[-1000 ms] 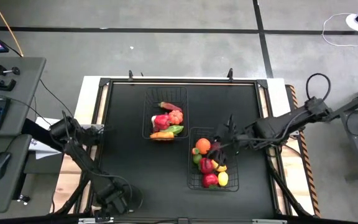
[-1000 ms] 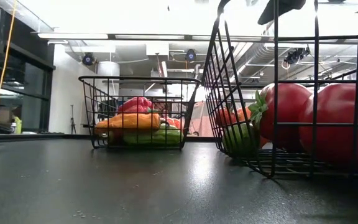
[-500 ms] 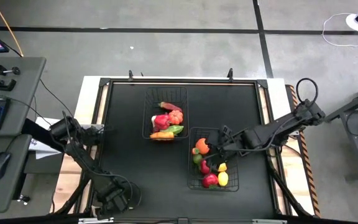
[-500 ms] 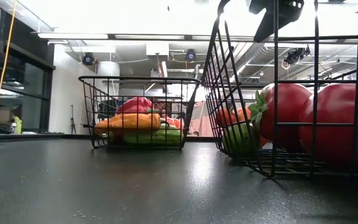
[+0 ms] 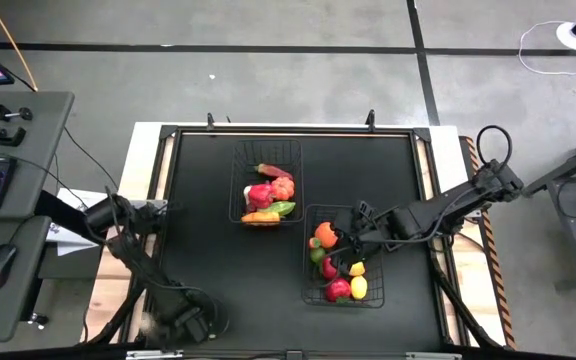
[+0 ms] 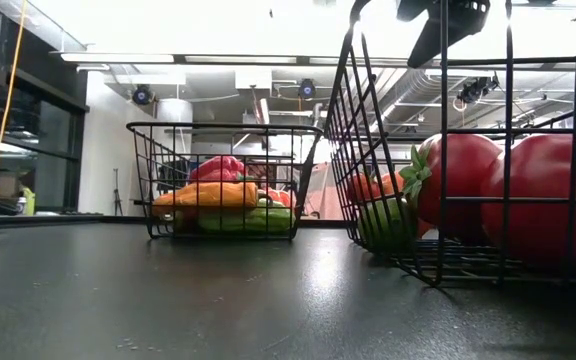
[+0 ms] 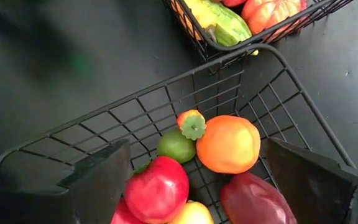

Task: Sort produce into baskets
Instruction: Put the white garlic into the top black wire basket

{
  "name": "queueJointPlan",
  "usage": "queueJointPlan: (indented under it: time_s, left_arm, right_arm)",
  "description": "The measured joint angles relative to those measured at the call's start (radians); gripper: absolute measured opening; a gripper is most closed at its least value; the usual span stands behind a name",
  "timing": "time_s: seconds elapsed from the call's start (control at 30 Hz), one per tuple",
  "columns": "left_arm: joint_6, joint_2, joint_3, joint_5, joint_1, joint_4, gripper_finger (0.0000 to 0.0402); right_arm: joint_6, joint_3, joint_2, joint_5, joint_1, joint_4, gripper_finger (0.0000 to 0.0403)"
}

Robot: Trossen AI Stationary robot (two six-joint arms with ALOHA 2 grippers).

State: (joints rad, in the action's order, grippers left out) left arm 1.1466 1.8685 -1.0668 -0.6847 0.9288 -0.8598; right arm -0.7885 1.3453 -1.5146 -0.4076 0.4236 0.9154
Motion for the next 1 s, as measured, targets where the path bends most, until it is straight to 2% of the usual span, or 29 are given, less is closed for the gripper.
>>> queueJointPlan:
  time_s: [0.1,0.3,0.43,0.53,0.77,0.9,1.0]
  left_arm:
    - [-0.005,0.000,0.004,0.082,-0.041,-0.089,0.0309]
    - [-0.093,-0.001,0.000,0.179,-0.160,-0.128,0.0309]
    - [-0.167,-0.019,-0.050,0.254,-0.216,-0.145,0.0309]
    - [-0.190,-0.040,-0.089,0.332,-0.235,-0.239,0.0309]
    - [-0.138,-0.117,-0.082,0.433,-0.217,-0.431,0.0309]
    - [-0.115,-0.182,-0.033,0.495,-0.197,-0.453,0.0309]
    - [-0.023,-0.245,0.044,0.505,-0.207,-0.450,0.0309]
  right_arm:
    - [0.000,0.000,0.000,-0.002,0.000,0.000,0.0367]
    - [-0.019,0.000,0.000,-0.002,-0.005,0.000,0.0367]
    - [-0.025,0.000,0.000,-0.002,-0.005,0.000,0.0367]
    - [-0.026,0.000,0.000,-0.002,-0.005,0.000,0.0367]
    - [-0.052,0.000,0.000,-0.006,-0.005,-0.004,0.0367]
    - [-0.080,0.000,0.000,-0.008,-0.005,-0.008,0.0367]
    - [-0.103,0.000,0.000,-0.008,-0.005,-0.008,0.0367]
